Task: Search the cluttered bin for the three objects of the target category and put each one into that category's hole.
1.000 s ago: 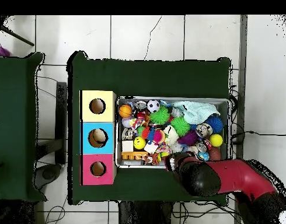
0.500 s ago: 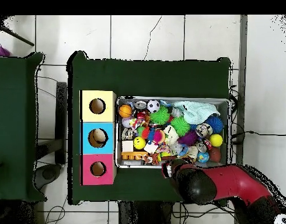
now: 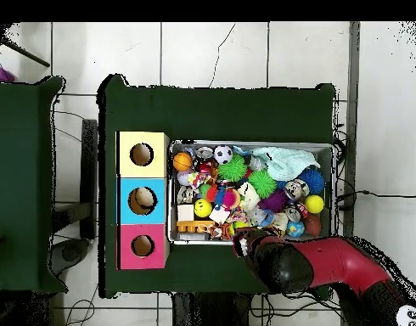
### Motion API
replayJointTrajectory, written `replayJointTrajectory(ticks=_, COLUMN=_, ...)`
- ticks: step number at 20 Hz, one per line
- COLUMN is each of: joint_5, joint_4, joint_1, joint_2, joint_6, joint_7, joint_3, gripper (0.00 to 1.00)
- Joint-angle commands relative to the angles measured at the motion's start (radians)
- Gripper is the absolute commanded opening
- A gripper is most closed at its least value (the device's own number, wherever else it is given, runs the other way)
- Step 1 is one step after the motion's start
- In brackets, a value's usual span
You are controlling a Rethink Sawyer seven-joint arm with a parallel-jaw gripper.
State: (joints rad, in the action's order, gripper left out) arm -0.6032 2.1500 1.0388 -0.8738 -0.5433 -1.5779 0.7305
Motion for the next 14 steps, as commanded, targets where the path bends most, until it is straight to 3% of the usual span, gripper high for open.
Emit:
replayJointTrajectory(ticks=1, joint_5=-0.026, joint_4=-0.135, joint_1=-0.027, joint_2=0.045, joint_6=-0.117, joint_7=0.193, joint_3=0.08, gripper=0.0)
replayJointTrajectory(ticks=8, joint_5=-0.011, joint_4=-0.182, joint_1=-0.06, joint_2=0.023, joint_6=-0.194, joint_7=0.215, joint_3=0.097, gripper=0.0)
replayJointTrajectory(ticks=14, joint_5=-0.023, joint_4=-0.233, joint_1=-0.063, joint_2=0.061, joint_6=-0.227, joint_7=0.244, joint_3=0.11, gripper=0.0)
